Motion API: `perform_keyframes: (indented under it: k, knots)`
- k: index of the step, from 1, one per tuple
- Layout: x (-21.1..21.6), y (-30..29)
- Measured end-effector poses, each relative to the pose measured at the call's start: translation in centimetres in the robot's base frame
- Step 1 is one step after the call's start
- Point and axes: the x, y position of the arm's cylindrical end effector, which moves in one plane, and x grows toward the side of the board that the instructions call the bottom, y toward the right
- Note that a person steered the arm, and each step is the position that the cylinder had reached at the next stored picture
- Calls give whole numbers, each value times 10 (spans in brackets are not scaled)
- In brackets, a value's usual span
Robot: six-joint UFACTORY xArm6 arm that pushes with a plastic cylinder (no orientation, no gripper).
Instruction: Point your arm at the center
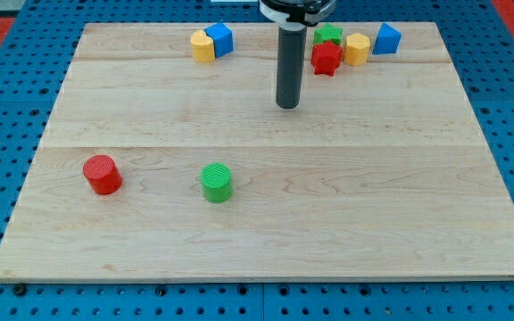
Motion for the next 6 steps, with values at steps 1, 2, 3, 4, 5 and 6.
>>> perform_keyframes:
  k: [1,2,3,4,5,6]
  knots:
    - [-35,-44]
    - [-58,-76]
    - [-60,-76]
    - [19,-64]
    - [78,48]
    - [170,23]
